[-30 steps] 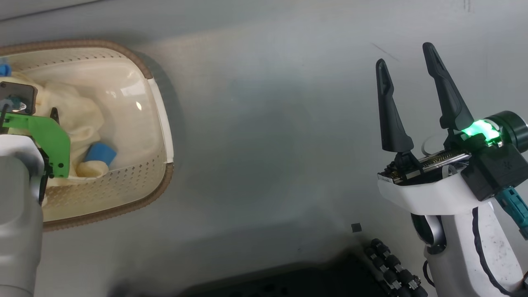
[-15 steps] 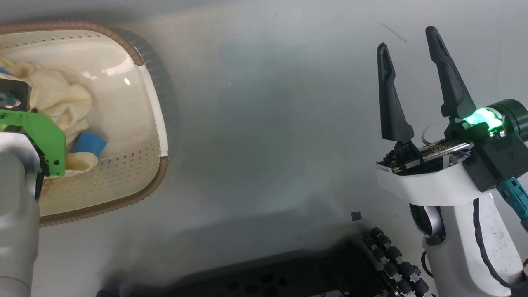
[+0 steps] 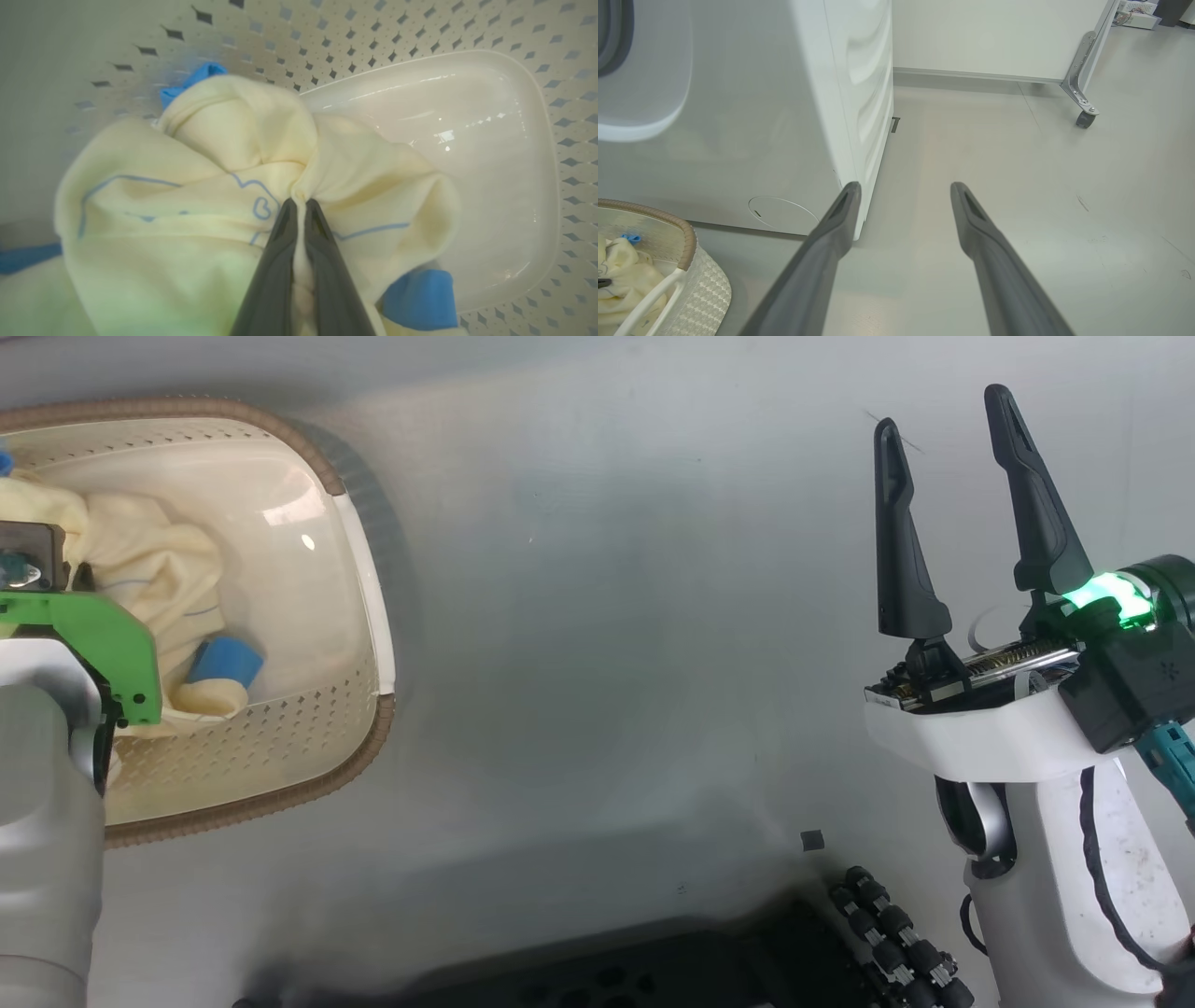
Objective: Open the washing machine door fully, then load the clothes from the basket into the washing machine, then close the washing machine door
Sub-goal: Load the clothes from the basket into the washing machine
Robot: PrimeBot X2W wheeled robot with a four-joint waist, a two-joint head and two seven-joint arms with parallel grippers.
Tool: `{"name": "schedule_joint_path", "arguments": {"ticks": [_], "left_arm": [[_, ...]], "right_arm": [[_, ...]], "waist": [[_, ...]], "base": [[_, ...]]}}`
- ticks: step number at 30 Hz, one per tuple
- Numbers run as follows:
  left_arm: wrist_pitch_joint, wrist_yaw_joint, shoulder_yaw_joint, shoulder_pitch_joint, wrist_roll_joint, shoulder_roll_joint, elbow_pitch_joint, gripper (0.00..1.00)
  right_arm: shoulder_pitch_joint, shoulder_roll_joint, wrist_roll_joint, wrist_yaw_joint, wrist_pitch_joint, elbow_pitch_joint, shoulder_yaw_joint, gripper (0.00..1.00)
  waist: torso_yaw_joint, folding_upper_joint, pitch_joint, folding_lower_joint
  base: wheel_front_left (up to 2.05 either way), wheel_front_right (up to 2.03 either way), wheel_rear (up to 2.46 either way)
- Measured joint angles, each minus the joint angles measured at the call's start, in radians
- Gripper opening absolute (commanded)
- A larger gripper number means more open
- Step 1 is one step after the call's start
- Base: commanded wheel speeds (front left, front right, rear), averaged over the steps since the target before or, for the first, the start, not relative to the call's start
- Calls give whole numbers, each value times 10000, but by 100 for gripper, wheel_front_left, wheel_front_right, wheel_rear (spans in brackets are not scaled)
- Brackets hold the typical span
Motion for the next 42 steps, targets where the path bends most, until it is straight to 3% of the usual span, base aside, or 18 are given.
{"name": "schedule_joint_path", "arguments": {"ticks": [19, 25, 32, 42], "left_arm": [[-2577, 100, 368, 1042, -575, -648, 416, 0], [-2769, 100, 370, 1358, -621, -988, 341, 0], [-2801, 86, 539, 1881, -794, -1319, -232, 0], [-2800, 86, 621, 2610, -698, -1321, -2801, 0]], "right_arm": [[28, -33, -69, 63, -2, 757, -391, 100], [278, -150, -86, 190, -2, 1028, -523, 100], [843, -148, -96, 278, -2, 1482, -627, 100], [1460, -140, -92, 370, -2, 2040, -637, 100]], "waist": [[452, 0, -1533, 0], [671, 0, -2282, 0], [1053, 0, -3355, 0], [1467, 0, -4771, -1]], "base": [[0, 0, 0], [0, 0, 0], [0, 0, 0], [0, 0, 0]]}}
